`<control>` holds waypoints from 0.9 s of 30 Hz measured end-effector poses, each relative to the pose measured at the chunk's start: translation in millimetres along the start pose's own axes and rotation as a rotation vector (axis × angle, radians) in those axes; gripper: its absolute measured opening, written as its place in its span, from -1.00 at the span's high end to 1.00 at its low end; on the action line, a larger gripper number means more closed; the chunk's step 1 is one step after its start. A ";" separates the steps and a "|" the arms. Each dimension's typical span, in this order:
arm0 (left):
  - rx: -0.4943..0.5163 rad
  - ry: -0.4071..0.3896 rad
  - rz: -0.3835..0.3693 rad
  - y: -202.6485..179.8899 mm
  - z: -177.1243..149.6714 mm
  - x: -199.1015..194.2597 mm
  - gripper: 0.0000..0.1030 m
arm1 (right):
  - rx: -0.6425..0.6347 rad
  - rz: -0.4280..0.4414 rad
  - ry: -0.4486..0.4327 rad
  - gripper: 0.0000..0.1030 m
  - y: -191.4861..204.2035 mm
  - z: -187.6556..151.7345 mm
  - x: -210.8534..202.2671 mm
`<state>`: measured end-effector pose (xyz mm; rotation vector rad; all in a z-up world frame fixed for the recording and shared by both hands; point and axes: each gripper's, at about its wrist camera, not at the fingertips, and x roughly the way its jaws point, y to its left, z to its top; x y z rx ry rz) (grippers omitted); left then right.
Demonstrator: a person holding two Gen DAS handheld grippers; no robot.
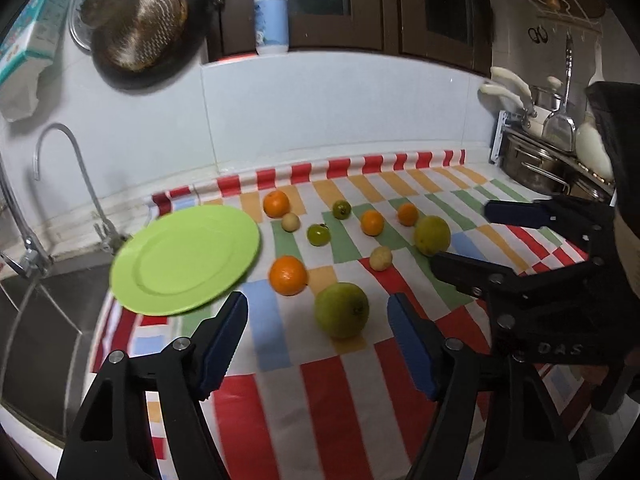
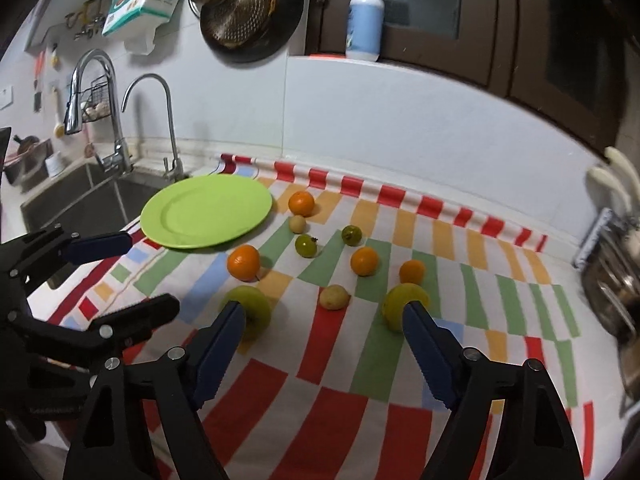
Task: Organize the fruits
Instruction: 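Grasp the green apple with the left tool while the right tool grasps the small brown fruit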
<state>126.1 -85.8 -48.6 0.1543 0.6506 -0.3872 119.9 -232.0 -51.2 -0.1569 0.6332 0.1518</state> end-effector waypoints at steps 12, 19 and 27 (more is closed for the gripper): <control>-0.039 0.142 -0.017 -2.5 -1.6 69.1 -0.21 | -0.021 0.146 0.126 -0.18 -24.4 -4.9 86.2; -0.059 0.192 -0.054 -4.0 -3.5 87.5 -0.12 | -0.008 0.189 0.166 -0.03 -26.5 -4.3 117.5; -0.065 0.201 -0.102 -5.3 -0.8 96.7 0.04 | 0.016 0.197 0.174 0.12 -27.3 -4.4 129.0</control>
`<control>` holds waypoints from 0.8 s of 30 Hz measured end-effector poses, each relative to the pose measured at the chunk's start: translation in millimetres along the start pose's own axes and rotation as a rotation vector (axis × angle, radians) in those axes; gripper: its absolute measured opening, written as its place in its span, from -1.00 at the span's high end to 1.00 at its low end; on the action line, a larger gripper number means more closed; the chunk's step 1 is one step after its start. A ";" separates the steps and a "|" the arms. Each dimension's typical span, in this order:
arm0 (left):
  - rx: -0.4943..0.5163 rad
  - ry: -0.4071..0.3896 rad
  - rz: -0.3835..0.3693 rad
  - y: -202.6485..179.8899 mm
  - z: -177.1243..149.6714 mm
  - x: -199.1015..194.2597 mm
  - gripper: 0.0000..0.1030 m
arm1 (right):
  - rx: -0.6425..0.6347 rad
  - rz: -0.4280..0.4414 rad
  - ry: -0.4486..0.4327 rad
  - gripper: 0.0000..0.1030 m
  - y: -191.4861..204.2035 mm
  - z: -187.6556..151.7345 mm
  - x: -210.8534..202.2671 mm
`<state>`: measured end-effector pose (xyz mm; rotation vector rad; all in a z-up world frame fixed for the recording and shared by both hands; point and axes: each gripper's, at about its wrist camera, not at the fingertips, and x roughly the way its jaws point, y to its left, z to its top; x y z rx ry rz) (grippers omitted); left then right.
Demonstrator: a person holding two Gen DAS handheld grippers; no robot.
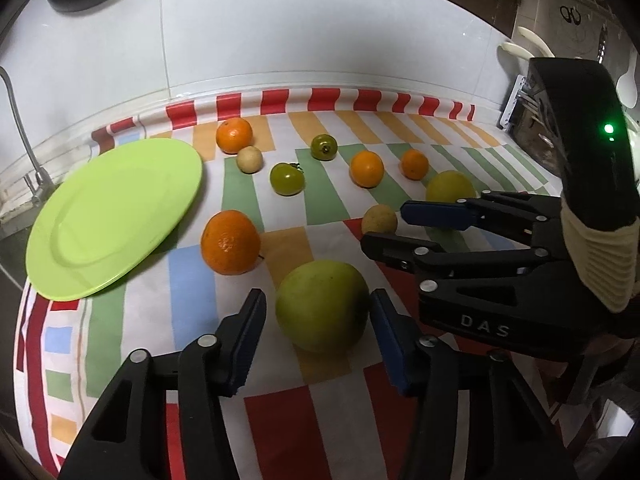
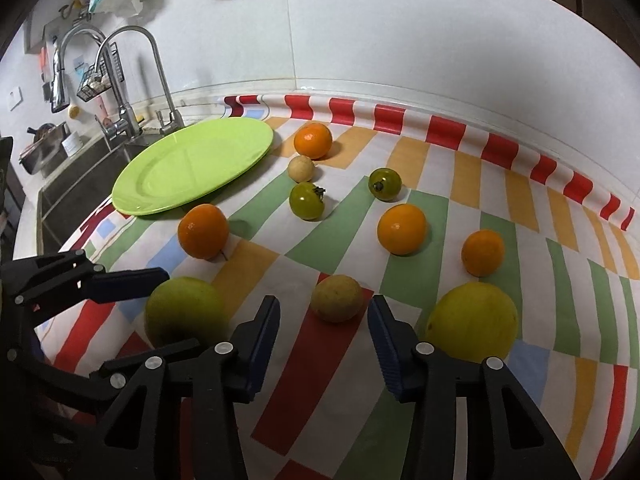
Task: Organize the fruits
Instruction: 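Grasp the green apple with the left tool while the right tool grasps the small brown fruit, then carry the green apple with the left tool while the right tool carries the brown fruit to the plate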
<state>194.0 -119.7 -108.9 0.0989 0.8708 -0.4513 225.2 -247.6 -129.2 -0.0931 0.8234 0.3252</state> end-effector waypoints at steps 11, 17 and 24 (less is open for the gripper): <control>-0.021 -0.011 0.066 9.8 7.0 -3.2 0.18 | 0.016 -0.004 0.012 0.42 -2.8 1.5 7.5; -0.030 -0.026 0.081 13.3 5.2 -9.2 0.18 | 0.026 0.005 -0.009 0.42 0.8 1.8 -2.7; -0.042 -0.068 0.092 13.8 2.2 -27.9 0.18 | 0.016 0.000 -0.033 0.47 13.9 1.0 -22.4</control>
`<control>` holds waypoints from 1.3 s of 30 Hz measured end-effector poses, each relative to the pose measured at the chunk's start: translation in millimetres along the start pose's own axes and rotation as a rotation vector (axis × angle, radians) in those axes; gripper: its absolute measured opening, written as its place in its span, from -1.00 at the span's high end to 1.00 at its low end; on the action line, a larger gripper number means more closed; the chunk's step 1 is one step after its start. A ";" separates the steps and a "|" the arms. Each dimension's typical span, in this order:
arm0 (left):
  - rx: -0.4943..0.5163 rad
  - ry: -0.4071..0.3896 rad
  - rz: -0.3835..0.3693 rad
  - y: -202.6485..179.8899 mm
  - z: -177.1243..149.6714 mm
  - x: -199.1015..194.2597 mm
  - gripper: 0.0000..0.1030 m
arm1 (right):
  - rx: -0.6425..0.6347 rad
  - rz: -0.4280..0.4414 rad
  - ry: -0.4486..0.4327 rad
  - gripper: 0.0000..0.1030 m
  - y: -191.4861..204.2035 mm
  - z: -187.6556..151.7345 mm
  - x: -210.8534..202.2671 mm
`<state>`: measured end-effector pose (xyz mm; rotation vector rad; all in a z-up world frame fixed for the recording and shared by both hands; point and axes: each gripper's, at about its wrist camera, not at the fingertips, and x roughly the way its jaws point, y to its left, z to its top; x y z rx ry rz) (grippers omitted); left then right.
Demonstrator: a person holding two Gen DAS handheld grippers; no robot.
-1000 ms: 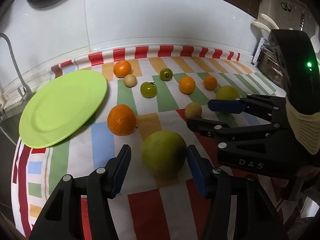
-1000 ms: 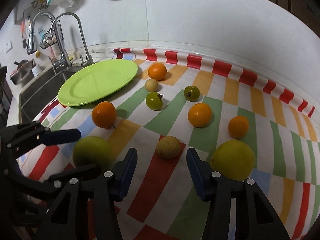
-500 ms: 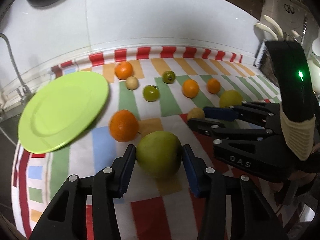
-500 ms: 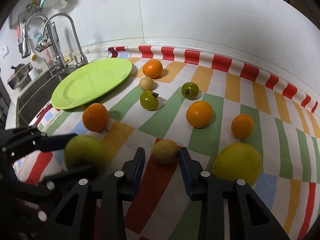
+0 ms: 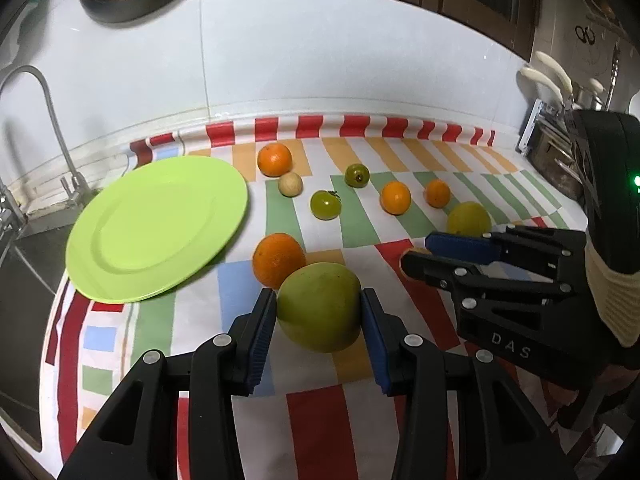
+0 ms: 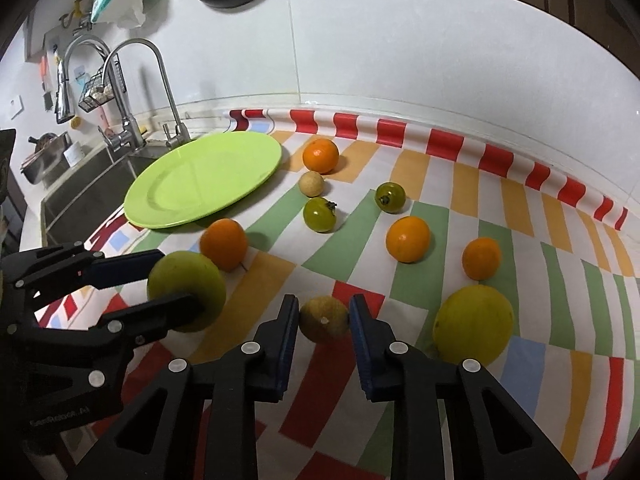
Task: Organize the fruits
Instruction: 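Carry the green apple with the left tool while the right tool carries the brown fruit to the plate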
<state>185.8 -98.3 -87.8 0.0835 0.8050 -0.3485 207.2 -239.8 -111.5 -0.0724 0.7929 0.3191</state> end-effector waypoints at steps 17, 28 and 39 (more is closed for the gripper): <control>-0.039 -0.049 0.056 22.2 -7.3 -38.2 0.18 | -0.048 -0.015 -0.087 0.47 32.5 10.3 -40.6; -0.032 -0.085 0.087 59.2 -1.1 -66.8 0.18 | -0.058 -0.022 -0.160 0.47 79.0 24.5 -54.9; -0.002 -0.095 0.090 99.1 6.0 -79.2 0.18 | -0.063 -0.039 -0.179 0.47 120.7 41.8 -46.4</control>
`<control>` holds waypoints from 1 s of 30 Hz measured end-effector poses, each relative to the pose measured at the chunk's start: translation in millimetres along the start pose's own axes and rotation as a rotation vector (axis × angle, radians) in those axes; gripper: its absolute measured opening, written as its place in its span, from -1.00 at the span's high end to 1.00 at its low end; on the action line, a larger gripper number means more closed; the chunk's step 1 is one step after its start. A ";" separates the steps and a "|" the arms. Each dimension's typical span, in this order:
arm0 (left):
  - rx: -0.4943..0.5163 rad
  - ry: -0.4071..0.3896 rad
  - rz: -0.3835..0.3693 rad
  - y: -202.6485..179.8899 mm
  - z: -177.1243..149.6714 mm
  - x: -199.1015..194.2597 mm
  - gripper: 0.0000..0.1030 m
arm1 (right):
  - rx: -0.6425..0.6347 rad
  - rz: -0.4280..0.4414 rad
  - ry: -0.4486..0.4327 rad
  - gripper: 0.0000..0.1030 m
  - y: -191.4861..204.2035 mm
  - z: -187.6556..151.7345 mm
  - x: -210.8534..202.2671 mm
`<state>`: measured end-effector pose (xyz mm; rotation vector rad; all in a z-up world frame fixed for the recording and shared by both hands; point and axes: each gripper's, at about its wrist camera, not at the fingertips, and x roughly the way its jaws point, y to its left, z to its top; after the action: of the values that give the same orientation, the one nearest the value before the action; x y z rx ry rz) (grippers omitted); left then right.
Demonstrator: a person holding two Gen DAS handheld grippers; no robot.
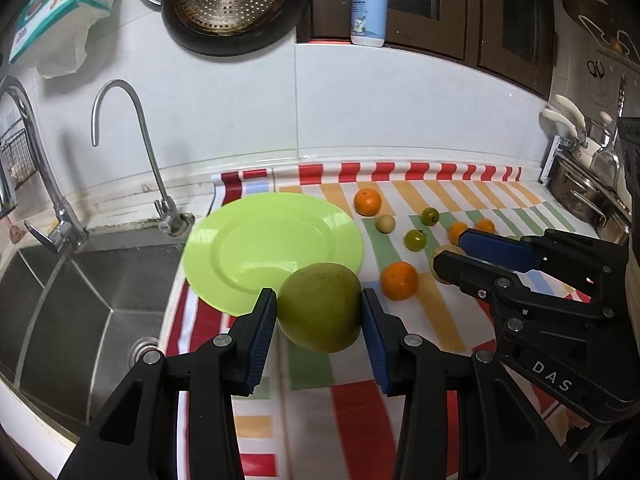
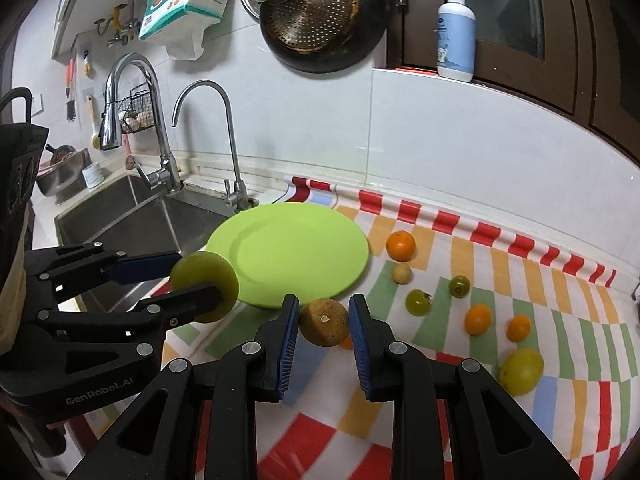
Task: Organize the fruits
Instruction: 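Carry the green apple with the left tool while the right tool carries the brown fruit to the plate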
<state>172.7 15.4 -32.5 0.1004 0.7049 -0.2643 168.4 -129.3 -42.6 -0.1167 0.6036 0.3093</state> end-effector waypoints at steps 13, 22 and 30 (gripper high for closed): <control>0.017 0.028 -0.014 49.3 20.1 38.5 0.18 | 0.011 -0.021 0.019 0.47 22.8 33.0 49.2; 0.022 0.061 -0.007 73.7 42.3 90.7 0.18 | -0.008 -0.028 0.096 0.47 17.3 65.7 109.2; 0.012 0.112 -0.004 88.7 54.8 137.7 0.18 | -0.009 -0.021 0.164 0.47 13.0 83.6 163.6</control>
<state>331.8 62.4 -80.4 0.1262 0.8151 -0.2681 336.7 -59.4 -68.4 -0.1578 0.7633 0.2837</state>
